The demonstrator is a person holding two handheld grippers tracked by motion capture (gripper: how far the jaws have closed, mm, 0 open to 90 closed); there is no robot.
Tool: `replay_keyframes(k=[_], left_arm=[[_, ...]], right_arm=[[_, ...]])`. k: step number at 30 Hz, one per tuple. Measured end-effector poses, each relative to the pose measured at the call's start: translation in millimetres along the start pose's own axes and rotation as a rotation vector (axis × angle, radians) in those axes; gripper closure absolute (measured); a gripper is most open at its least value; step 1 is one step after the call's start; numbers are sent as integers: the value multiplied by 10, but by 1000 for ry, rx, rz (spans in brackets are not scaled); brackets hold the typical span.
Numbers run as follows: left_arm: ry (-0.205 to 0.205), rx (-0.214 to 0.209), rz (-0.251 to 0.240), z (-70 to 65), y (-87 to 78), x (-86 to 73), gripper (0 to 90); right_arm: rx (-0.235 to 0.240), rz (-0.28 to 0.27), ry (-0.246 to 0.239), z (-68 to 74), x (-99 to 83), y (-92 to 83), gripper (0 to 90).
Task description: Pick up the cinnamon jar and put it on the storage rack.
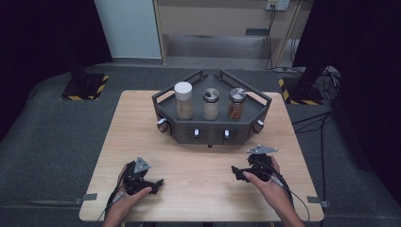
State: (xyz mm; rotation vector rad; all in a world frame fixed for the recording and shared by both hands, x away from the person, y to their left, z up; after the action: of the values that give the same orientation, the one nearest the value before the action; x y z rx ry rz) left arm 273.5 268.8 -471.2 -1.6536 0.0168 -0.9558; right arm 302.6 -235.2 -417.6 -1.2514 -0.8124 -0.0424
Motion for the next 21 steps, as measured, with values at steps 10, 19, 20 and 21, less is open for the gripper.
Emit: replay_keyframes(k=[10, 19, 20, 21], left_arm=[[0, 0, 0, 0, 0, 0, 0], [-1, 1, 0, -3, -1, 0, 0], [-1, 1, 0, -3, 0, -1, 0], [-1, 1, 0, -3, -1, 0, 0]], right_arm=[[-7, 41, -13, 96, -177, 284, 46], [-37, 13, -43, 174, -333, 406, 28], [-45, 6, -53, 191, -354, 413, 24], [-45, -7, -52, 192, -381, 419, 22]])
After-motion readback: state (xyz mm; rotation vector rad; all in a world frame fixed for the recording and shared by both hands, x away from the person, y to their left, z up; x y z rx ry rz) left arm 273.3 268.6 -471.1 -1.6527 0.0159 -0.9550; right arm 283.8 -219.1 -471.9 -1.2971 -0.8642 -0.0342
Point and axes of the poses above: each handheld gripper's, and its own axes: y roughly forward along the jaws, x roughly out of its top, z roughly to its left, the point moved 4 cm from there along y, roughly forward along the jaws, and after that the axes turned 10 degrees about z, right-handed, at the moved point
